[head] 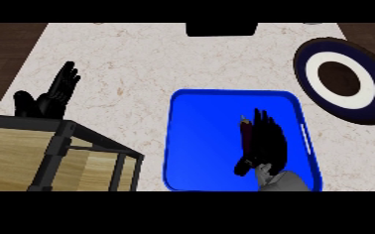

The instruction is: Pick the eggplant from the tray and place it in the plate

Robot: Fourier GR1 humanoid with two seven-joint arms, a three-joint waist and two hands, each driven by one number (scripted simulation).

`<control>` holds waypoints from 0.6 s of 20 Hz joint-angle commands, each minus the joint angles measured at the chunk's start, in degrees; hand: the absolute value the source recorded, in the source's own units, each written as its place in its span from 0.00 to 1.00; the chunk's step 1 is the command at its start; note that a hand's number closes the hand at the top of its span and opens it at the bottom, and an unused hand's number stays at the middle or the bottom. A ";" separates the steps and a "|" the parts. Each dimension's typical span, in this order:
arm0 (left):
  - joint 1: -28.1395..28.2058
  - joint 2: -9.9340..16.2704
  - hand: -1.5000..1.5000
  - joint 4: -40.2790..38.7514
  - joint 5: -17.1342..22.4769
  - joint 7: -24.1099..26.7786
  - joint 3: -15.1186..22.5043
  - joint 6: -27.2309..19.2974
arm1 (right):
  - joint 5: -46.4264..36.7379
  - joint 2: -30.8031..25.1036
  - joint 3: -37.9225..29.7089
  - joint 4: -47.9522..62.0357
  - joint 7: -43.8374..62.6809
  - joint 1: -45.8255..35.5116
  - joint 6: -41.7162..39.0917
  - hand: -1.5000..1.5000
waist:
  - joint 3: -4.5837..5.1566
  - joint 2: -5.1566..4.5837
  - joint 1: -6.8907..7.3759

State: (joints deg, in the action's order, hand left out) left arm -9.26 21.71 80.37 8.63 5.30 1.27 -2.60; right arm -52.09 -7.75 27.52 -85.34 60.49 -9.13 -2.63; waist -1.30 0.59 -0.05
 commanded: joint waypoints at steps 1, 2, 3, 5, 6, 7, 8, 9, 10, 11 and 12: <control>5.79 -4.16 0.50 -2.45 -0.50 1.24 2.51 -0.36 | -1.14 0.74 -1.47 3.28 2.79 -0.69 -0.48 0.00 | 1.33 -0.68 0.42; 2.03 -2.98 0.50 -4.02 -0.75 -0.57 1.65 0.03 | -1.86 3.05 -1.25 3.71 5.36 -3.21 -2.28 0.00 | 1.34 -0.73 0.16; 5.17 -3.94 0.50 -3.55 -0.61 1.85 1.62 -0.09 | -2.74 1.59 -1.75 7.58 0.97 0.00 2.85 0.00 | 1.32 -0.81 0.47; 4.02 -5.36 0.50 -4.84 -2.91 1.83 3.12 -1.40 | -2.20 1.24 -2.73 7.18 -0.09 -1.66 0.98 0.00 | 1.32 -0.80 0.06; 4.29 -4.16 0.50 -5.03 -1.07 1.96 1.44 0.65 | -0.24 1.53 -3.63 5.24 -0.14 -1.96 -1.14 0.00 | 1.34 -0.73 0.04; 5.83 -2.00 0.50 -1.03 0.25 -0.50 0.22 1.93 | 0.57 1.78 -2.88 6.13 -3.15 1.45 1.13 1.00 | 1.28 -0.57 0.46; 2.60 -5.02 0.50 -3.14 -1.91 -1.16 2.16 -0.90 | 3.01 1.23 -4.34 8.60 -5.79 -1.77 -1.99 1.00 | 1.28 -0.80 0.27; 5.10 -4.18 0.50 -1.32 -1.52 -0.41 1.60 0.09 | 2.53 -0.08 -3.47 7.79 -6.77 0.11 -2.10 1.00 | 1.29 -0.64 0.42; 7.86 -3.07 0.50 -2.43 -0.88 2.94 0.34 1.93 | 1.61 -0.10 -2.75 7.87 -7.40 0.89 -0.68 1.00 | 1.32 -0.65 0.63; 3.63 -4.76 0.50 -5.47 -1.73 1.81 0.60 0.23 | 1.08 1.82 -3.13 11.01 -8.12 -1.67 1.12 1.00 | 1.31 -0.88 0.36; 4.47 -4.18 0.50 -4.46 -1.48 1.73 0.56 1.36 | 0.24 1.50 -1.89 9.12 -8.12 0.80 1.72 1.00 | 1.31 -0.72 0.18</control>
State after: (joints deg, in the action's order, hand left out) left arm -9.47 20.66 80.12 7.18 5.21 0.18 -1.79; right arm -51.36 -6.97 24.37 -78.74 54.84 -9.89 -2.50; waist -1.01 1.04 0.00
